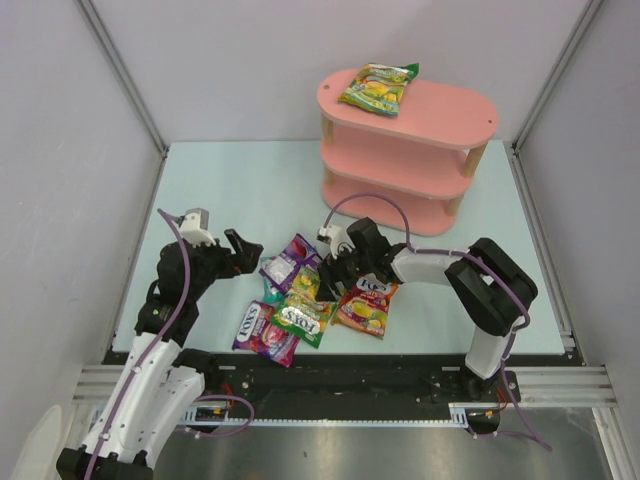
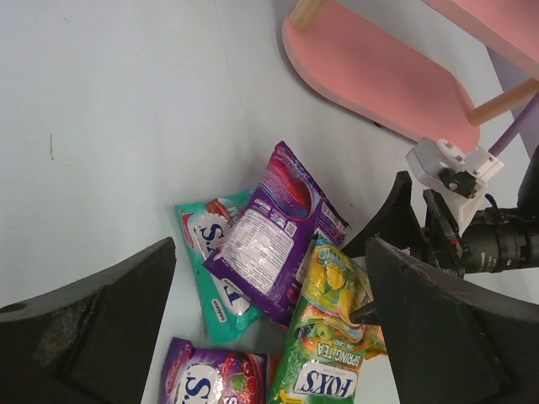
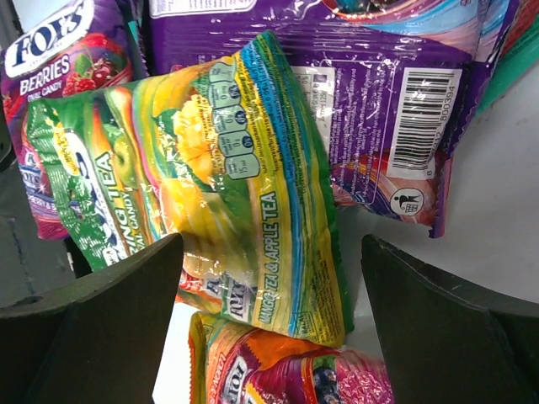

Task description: Place and organize the candy bags onto the shelf

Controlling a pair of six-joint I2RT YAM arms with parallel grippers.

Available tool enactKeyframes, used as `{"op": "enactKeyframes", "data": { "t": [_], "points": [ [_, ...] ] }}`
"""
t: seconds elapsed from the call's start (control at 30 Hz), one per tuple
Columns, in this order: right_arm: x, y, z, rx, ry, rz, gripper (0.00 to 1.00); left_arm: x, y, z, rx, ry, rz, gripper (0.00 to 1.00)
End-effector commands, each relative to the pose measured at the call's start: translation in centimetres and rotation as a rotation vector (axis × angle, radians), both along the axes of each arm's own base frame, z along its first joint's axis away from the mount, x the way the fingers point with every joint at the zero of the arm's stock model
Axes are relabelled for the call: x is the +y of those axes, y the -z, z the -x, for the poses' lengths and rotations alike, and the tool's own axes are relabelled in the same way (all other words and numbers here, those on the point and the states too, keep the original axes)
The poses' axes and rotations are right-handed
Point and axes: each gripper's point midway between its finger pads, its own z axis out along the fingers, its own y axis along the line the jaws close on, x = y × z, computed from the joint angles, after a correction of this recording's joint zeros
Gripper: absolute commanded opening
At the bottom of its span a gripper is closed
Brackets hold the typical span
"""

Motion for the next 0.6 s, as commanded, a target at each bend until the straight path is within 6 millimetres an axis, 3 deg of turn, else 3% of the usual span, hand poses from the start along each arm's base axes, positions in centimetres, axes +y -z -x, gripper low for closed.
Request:
{"op": "enactKeyframes", "data": {
  "t": [0.0, 0.17, 0.4, 0.57],
  "points": [
    [0.8, 0.3, -0.3, -0.021, -0.030, -0.026, 0.89, -0.6, -0.3, -0.1, -0.018, 0.022, 0.022, 1.00],
    [0.9, 0.1, 0.3, 0.005, -0.049, -0.039, 0.57, -0.5, -0.3, -0.1, -0.016, 0.019, 0.022, 1.00],
    [0.9, -3.0, 0.9, 0.044, -0.022, -0.087, 0.00, -0.6, 0.0, -0.1, -0.006, 0.023, 0.026, 1.00],
    [0.1, -6.8, 1.0, 0.016, 0.047, -0.102, 0.00, -0.6, -0.1, 0.0, -0.011, 0.022, 0.027, 1.00]
  ]
}}
